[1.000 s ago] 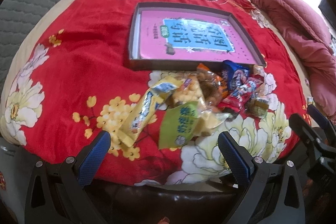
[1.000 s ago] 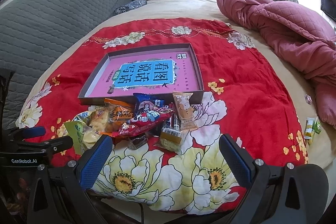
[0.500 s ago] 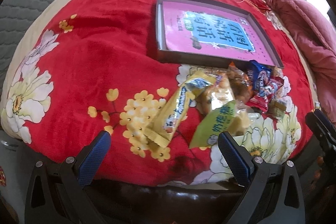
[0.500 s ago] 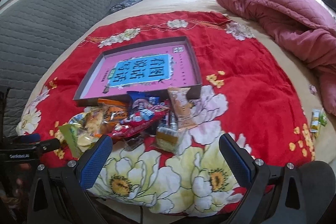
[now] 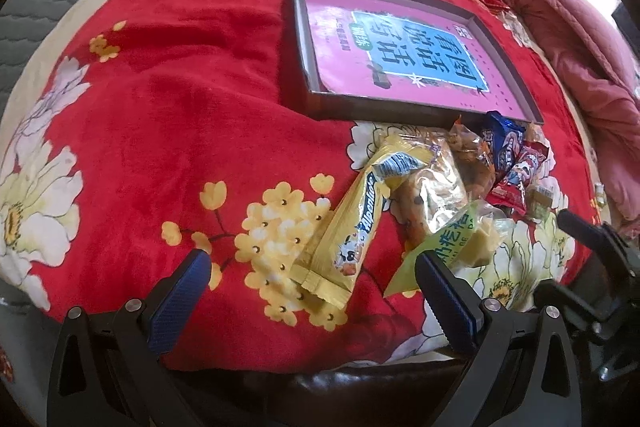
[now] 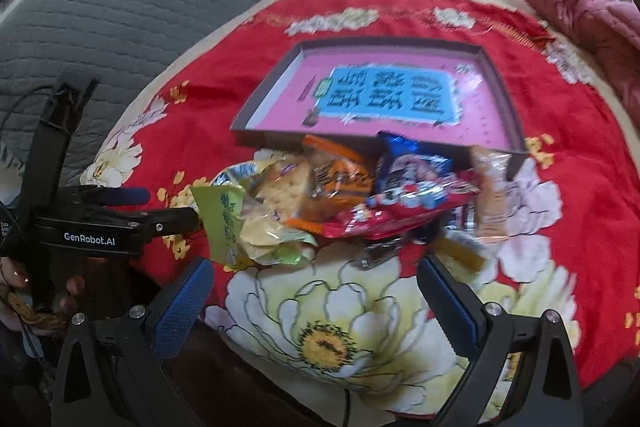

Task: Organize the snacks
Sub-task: 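Lower left tool to yellow wafer bar while right tool lowers to green-labelled bag, then close left tool on yellow wafer bar while right tool closes on green-labelled bag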

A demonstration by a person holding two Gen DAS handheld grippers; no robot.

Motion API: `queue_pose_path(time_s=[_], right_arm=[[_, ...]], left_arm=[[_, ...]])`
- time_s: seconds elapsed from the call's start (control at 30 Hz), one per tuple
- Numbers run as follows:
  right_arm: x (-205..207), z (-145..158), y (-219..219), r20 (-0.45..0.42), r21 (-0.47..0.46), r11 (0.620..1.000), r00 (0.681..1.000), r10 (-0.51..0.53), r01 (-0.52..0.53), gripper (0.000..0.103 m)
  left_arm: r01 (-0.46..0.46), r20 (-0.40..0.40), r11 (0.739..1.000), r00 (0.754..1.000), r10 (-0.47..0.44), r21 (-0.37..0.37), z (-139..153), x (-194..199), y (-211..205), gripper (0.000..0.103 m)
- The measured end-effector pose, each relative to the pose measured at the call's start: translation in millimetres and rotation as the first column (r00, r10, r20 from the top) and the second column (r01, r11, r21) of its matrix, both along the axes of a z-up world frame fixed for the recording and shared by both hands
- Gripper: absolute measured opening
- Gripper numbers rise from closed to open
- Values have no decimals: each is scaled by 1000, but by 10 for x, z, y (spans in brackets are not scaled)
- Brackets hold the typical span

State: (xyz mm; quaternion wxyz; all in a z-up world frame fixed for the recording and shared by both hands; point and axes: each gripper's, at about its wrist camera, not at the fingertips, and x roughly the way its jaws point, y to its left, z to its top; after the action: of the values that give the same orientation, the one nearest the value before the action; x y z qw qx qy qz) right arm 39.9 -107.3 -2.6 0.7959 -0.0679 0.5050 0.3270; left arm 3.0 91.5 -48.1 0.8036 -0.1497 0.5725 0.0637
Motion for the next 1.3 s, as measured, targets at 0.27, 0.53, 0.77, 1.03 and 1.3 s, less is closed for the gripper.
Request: queue_pose_path(time_s=[0.27,0.53,0.77,1.03,1.3], right_arm=[[42,-176,284,-47,-26,998,997,58,-59,97],[136,-301,435,-115,5,1000,993,-2,2,82],[143,-460,485,-128,-21,1000,992,-6,3,52],[120,-374,457,-101,30,999,995,21,-18,44],[101,-333,415,-79,25,999,996,34,-32,40]], left_arm=[[-10,17,999,1000,10,-43,-46,67,146,101],[28,21,999,999,-27,-36,-96,110,129,91],[46,11,997,999,-45,-65,-192,145,85,75],[77,38,994,997,-74,-79,-195,211,-28,67],[111,27,991,994,-109,-78,-286,298,-126,34]])
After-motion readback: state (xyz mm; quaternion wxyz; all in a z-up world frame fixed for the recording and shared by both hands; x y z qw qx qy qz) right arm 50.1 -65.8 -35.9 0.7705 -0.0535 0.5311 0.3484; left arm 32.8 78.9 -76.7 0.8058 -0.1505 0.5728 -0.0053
